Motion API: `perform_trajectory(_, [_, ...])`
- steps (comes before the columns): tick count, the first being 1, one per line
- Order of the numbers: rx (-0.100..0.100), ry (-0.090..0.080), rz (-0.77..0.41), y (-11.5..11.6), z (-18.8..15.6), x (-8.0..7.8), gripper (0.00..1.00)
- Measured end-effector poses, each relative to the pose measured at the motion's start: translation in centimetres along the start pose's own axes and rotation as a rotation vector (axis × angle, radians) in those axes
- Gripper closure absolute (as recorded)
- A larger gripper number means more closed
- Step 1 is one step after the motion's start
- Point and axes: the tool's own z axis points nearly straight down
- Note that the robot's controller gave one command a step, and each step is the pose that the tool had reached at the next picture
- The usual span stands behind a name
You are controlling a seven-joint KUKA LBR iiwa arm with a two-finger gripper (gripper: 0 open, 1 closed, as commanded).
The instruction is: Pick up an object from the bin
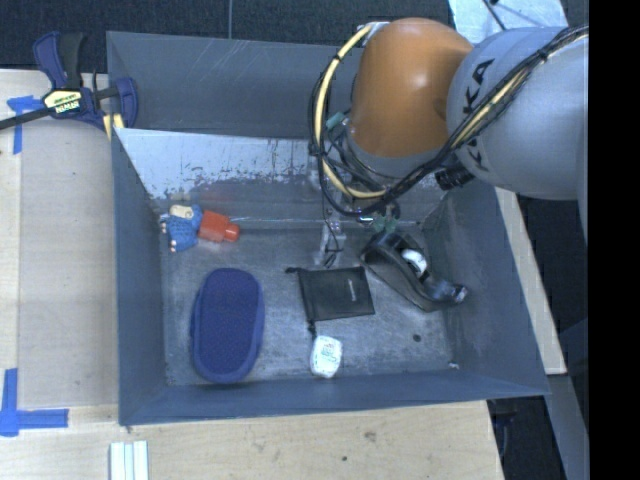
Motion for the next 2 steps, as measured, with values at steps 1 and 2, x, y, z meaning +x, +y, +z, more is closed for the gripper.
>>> perform_trajectory(1, [0.000,-0.002,-0.201,7.4,12.3,-1.7,0.00])
perform_trajectory(2, [-0.004,-0.011,0.026,13.8,11.4,-0.9,0.00])
